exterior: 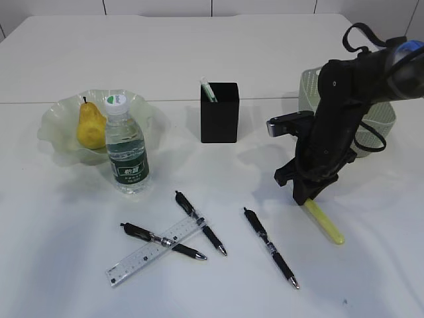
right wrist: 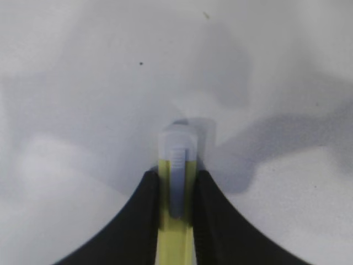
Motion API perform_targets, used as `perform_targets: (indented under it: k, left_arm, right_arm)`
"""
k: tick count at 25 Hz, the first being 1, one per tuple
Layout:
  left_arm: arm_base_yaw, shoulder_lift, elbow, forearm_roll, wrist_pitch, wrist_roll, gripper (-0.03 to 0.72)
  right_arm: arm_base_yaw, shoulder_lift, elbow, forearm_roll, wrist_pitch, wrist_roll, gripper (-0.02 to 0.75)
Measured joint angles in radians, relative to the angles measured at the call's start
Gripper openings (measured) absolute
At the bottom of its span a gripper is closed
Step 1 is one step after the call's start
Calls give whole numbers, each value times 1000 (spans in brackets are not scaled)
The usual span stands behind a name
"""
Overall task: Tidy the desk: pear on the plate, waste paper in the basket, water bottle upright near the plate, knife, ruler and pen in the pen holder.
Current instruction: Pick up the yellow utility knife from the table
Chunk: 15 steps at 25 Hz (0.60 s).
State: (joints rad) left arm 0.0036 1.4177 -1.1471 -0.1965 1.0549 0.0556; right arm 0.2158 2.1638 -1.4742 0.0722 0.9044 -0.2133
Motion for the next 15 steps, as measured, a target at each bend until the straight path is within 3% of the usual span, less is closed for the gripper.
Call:
perform_targets:
  k: [15]
  left_arm:
    - [0, 0, 0, 0, 0, 0, 528]
  right_arm:
    - [0, -49, -126, 7, 52, 0, 109]
